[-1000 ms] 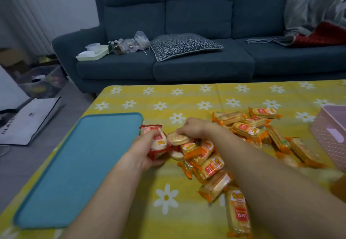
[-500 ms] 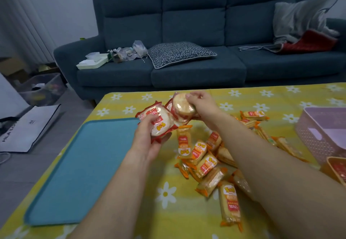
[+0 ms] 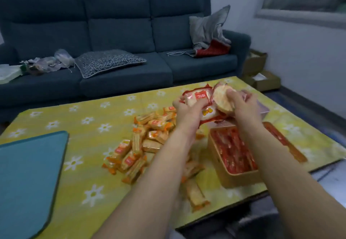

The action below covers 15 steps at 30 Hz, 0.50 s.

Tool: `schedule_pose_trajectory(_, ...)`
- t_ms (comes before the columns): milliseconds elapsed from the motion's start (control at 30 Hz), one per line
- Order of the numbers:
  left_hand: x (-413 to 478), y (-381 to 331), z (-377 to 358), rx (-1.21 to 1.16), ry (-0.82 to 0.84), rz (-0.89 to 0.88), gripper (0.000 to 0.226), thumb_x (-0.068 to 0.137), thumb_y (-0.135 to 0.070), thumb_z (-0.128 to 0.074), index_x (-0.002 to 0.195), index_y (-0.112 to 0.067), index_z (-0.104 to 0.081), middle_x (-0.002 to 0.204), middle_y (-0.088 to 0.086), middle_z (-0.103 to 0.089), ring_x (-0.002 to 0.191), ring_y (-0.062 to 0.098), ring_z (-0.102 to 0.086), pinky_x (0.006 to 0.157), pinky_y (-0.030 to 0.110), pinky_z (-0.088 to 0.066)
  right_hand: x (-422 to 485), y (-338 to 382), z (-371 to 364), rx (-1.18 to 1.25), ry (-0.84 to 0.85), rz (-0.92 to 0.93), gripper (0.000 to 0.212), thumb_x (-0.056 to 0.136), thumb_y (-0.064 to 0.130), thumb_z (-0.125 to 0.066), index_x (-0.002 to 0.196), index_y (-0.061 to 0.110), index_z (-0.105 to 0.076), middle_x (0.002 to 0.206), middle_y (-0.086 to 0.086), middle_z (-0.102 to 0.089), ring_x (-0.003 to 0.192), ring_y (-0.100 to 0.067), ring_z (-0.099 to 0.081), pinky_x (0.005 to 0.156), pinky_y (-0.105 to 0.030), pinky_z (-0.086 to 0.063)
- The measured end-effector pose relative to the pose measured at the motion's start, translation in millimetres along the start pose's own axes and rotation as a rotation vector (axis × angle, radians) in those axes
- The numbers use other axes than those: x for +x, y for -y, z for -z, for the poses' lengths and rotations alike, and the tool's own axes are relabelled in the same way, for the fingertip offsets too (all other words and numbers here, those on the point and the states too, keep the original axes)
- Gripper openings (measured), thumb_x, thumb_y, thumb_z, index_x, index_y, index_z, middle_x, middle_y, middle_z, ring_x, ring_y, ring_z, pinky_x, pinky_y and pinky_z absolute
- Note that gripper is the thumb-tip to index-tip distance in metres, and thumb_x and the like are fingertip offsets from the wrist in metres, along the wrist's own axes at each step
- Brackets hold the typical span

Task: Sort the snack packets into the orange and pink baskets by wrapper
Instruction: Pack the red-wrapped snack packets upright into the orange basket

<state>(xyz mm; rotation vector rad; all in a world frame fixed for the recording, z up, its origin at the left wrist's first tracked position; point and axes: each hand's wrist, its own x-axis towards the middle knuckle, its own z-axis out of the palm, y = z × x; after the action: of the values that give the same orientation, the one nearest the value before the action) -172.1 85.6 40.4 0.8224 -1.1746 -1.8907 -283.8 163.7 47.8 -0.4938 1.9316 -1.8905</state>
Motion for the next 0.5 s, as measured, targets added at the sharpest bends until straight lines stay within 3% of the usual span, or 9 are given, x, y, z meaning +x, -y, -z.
schedule_pose_trajectory(100,-7.0,40.4,-50.3,0.189,0.049,-0.048,0.062,0.083,-0.028,-0.079,0.126,-0.031,-0.035,0.113,0.004,-0.064,0.092,0.019,-0.068,0.077,0.037,-0.059,2.7,-15.4,70.0,-0.116,-0.143,0.126,0.054,0.085,0.050,-0.063,0.132,0.037,-0.039,0.126,-0.004,-0.057,0.107,-0.023,-0.062,0.095,-0.046,-0.050)
schedule_pose_trajectory(200,0.9,69.1,-69.9,0.582,0.138,-0.180,0.053,0.079,-0.048,-0.073,0.123,-0.027,-0.052,0.114,0.000,-0.068,0.102,0.022,-0.067,0.092,0.045,-0.054,15.8,-39.8,109.6,-0.375,-0.148,0.140,0.025,0.095,0.043,-0.054,0.113,0.027,-0.056,0.107,-0.004,-0.065,0.102,-0.027,-0.062,0.092,-0.046,-0.050)
schedule_pose_trajectory(267,7.5,84.8,-68.8,1.169,0.174,-0.213,0.065,0.077,-0.063,-0.056,0.127,-0.022,-0.058,0.135,0.006,-0.057,0.125,0.030,-0.053,0.106,0.046,-0.043,23.0,-59.0,120.9,-0.767,0.008,0.083,0.032,0.101,0.042,-0.043,0.117,0.020,-0.061,0.116,-0.013,-0.063,0.115,-0.036,-0.053,0.095,-0.044,-0.042)
schedule_pose_trajectory(333,10.6,95.9,-60.0,1.474,0.199,-0.208,0.079,0.077,-0.070,-0.045,0.137,-0.019,-0.052,0.152,0.010,-0.037,0.139,0.036,-0.034,0.115,0.048,-0.029,23.4,-65.6,122.5,-1.097,0.111,0.027,0.045,0.101,0.050,-0.033,0.127,0.026,-0.059,0.132,-0.017,-0.049,0.126,-0.039,-0.039,0.104,-0.049,-0.033)
schedule_pose_trajectory(400,13.1,96.3,-50.4,1.392,0.174,-0.224,0.076,0.084,-0.069,-0.045,0.140,-0.018,-0.049,0.148,0.009,-0.042,0.136,0.032,-0.036,0.114,0.047,-0.030,27.0,-57.9,123.9,-1.130,0.086,0.054,0.047,0.100,0.054,-0.031,0.131,0.030,-0.058,0.138,-0.013,-0.042,0.129,-0.039,-0.036,0.107,-0.051,-0.033)
schedule_pose_trajectory(500,15.1,84.8,-40.2,1.216,0.060,-0.321,0.057,0.095,-0.058,-0.045,0.138,-0.022,-0.052,0.142,0.000,-0.050,0.132,0.022,-0.043,0.110,0.044,-0.038,37.4,-44.7,128.7,-0.972,0.019,0.132,0.044,0.101,0.051,-0.034,0.127,0.028,-0.062,0.130,-0.012,-0.052,0.123,-0.038,-0.045,0.103,-0.049,-0.041)
